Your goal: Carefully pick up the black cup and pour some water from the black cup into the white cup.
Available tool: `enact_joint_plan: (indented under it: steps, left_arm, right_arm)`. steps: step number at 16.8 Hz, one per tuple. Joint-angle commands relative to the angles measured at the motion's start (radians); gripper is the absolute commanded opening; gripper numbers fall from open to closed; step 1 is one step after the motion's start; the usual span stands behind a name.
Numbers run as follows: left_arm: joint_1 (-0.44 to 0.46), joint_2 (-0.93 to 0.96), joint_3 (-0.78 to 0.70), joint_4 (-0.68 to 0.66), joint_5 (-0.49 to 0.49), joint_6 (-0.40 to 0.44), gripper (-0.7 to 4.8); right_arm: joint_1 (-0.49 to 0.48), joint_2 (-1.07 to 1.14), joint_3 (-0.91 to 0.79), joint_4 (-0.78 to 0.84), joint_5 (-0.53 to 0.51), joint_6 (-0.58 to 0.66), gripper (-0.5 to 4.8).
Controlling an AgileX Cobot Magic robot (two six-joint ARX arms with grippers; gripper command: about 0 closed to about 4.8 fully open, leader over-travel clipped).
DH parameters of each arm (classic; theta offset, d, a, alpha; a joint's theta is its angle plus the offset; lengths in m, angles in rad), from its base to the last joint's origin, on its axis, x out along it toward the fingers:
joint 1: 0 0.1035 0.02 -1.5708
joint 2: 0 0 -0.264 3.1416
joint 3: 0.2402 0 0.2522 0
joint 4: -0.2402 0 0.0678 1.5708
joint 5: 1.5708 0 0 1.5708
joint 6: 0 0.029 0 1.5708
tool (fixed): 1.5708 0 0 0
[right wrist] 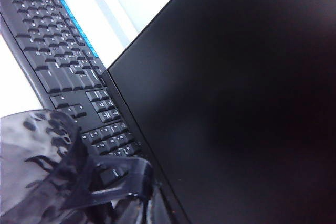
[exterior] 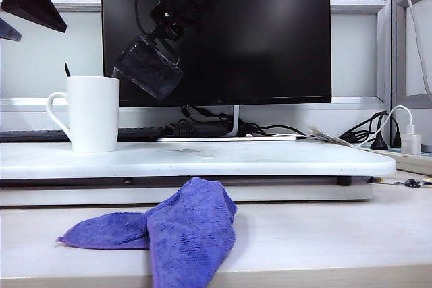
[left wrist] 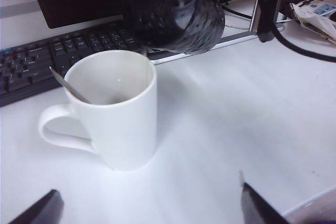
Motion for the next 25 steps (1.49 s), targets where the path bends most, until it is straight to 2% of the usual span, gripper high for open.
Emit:
enact_joint_plan:
  steps: [1,6,17,25]
  left_arm:
    - [-0.001,-0.004,0.001,0.006,0.001,0.004,4.79]
    - [-0.001,-0.004,0.001,0.006,0.001,0.004,4.79]
    - [-0.001,-0.011,0.001,-0.01,0.001,0.004,4.79]
    - [-0.001,-0.018,0.001,-0.013,0.001,0.004,4.79]
  right_arm:
    - [0.002,-0.013,0.011,0.08,-0.003,-0.034,-0.07]
    - [0.005,-0.013,0.011,0.099,-0.002,-0.034,-0.07]
    - [0.035,-0.013,0.011,0.108,-0.002,-0.162,-0.07]
    - [0.038,-0.013,0.011,0.136,0.008,-0.197,-0.07]
